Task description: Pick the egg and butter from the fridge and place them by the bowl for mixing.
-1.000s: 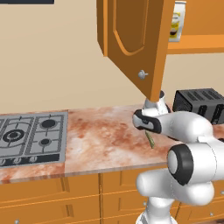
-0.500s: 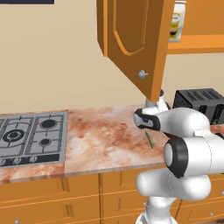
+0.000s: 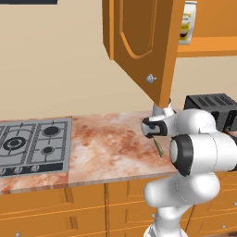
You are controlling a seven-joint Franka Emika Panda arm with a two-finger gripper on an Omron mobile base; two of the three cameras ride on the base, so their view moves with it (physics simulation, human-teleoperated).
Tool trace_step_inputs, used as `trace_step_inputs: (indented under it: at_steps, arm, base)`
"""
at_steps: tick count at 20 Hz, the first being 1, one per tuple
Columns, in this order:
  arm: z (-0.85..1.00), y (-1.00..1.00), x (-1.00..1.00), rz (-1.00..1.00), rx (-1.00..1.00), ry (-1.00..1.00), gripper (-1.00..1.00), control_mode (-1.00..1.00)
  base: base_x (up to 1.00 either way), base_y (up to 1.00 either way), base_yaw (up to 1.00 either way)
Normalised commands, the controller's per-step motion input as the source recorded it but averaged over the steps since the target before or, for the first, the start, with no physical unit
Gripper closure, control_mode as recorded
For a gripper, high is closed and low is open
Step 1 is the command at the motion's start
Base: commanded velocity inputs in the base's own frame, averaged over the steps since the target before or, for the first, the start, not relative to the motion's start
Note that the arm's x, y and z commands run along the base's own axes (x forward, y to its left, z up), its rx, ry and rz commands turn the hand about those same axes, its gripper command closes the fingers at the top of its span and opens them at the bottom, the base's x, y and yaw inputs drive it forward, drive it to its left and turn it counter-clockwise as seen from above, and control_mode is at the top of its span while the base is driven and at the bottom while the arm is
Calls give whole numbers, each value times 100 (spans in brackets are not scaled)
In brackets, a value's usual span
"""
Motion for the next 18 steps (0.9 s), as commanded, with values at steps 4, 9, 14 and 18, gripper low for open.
trace_step_inputs:
  at_steps: [4,9,14,18]
  arm:
    - [-25,-18,27,0,0,0,100,-100]
    - [-22,-12,34,0,0,0,100,-100]
    - [-19,-5,21,0,0,-1,100,-100]
    - [-21,0,17,0,-1,0,100,-100]
  base:
    - [0,0,0]
    - [0,0,0]
    - [0,0,0]
    - [0,0,0]
